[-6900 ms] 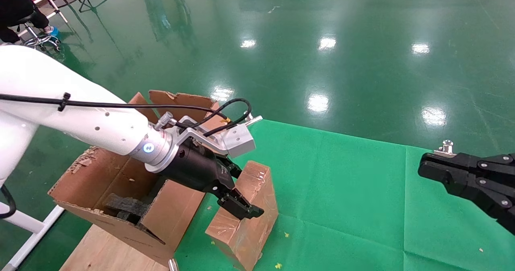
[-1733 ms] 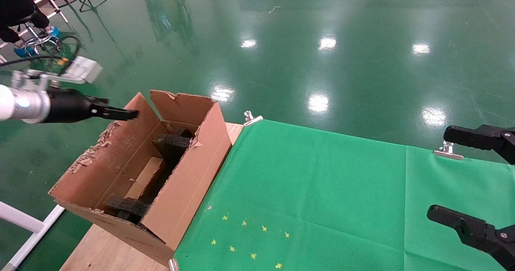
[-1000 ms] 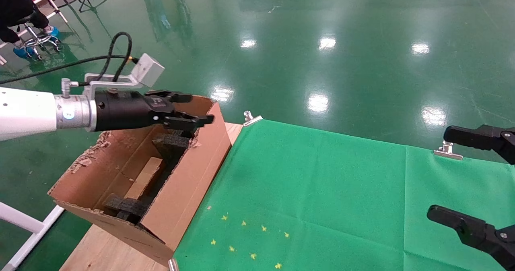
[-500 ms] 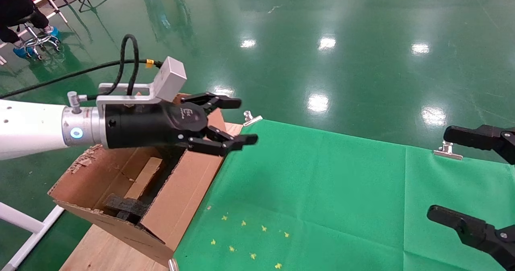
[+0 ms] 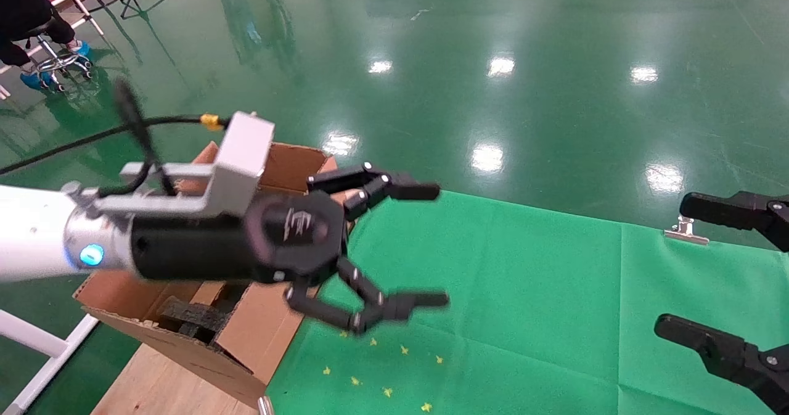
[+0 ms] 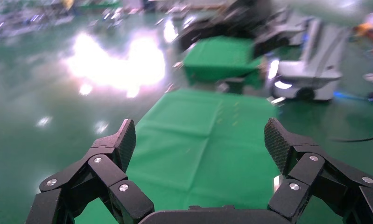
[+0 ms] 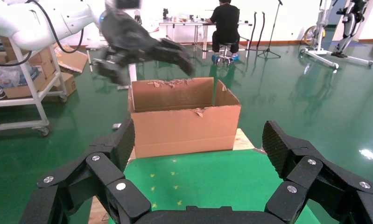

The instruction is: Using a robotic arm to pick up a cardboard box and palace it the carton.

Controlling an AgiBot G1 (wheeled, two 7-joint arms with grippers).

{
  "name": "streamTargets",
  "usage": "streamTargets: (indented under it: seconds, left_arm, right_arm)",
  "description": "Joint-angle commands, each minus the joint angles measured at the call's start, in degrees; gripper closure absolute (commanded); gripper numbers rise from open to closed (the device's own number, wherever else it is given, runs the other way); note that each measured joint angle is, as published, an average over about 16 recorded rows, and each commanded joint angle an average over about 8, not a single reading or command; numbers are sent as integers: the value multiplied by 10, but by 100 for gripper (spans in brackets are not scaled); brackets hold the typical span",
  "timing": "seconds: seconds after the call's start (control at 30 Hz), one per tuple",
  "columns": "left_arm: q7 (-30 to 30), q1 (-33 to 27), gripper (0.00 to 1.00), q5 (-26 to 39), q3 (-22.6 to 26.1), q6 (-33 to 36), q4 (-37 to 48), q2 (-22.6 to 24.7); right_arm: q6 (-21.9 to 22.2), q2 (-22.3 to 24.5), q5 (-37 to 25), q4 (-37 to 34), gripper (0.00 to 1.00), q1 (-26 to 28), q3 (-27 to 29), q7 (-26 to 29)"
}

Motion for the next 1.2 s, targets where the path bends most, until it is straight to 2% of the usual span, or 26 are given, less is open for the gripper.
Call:
streamTargets:
  seconds: [0.03, 0.27, 1.2]
  left_arm:
    - [10, 12, 0, -20, -7, 9, -15, 0]
    - [23, 34, 0, -60, -20, 25, -44, 1]
    - [16, 21, 0, -36, -12, 15, -27, 1]
  right_arm:
    - [0, 0, 0, 0, 0, 0, 0, 0]
    - [0, 0, 0, 0, 0, 0, 0, 0]
    - [0, 0, 0, 0, 0, 0, 0, 0]
